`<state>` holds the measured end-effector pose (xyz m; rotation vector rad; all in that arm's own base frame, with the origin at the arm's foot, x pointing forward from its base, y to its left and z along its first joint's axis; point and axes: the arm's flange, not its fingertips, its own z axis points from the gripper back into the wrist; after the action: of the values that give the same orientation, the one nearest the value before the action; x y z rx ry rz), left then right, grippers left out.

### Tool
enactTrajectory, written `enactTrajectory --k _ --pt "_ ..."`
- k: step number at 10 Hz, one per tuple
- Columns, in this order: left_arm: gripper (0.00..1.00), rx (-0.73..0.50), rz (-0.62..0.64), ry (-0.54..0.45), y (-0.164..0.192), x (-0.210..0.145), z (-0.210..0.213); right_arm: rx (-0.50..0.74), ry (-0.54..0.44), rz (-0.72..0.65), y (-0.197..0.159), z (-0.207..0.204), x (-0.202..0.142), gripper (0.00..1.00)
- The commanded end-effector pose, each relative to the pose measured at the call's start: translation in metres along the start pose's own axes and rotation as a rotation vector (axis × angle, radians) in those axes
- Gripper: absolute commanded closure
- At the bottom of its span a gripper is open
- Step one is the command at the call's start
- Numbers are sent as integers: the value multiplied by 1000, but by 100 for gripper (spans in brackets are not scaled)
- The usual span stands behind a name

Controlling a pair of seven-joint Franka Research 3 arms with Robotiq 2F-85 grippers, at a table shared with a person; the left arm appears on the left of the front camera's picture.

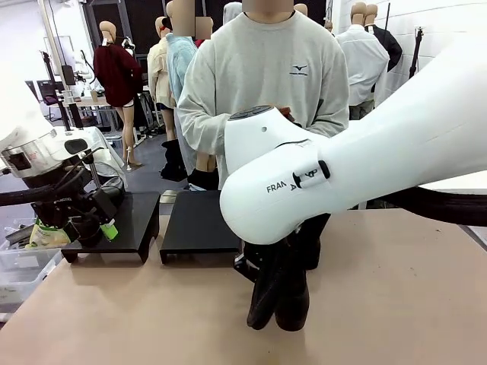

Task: Organize the shoes by placing them on the stand.
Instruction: Pick up one Shoe and place it in the middle of the table.

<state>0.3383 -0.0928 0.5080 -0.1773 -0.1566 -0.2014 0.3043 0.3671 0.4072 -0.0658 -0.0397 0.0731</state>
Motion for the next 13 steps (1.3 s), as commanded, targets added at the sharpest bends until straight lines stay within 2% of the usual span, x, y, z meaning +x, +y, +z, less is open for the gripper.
enactTrajectory --k 1,5,6,11,13 --pt "0 -20 -5 1 2 -1 0 74 48 -16 5 -6 11 100" --pt "0 -20 -5 1 2 -1 0 129 121 -37 12 -32 25 100" --pt "0 -20 -5 1 2 -1 0 128 166 -42 12 -38 30 92" --pt "0 -20 -5 1 2 -1 0 151 153 -32 9 -40 33 0" --pt "0 -20 -5 1 2 -1 0 165 125 -29 4 -36 29 0"
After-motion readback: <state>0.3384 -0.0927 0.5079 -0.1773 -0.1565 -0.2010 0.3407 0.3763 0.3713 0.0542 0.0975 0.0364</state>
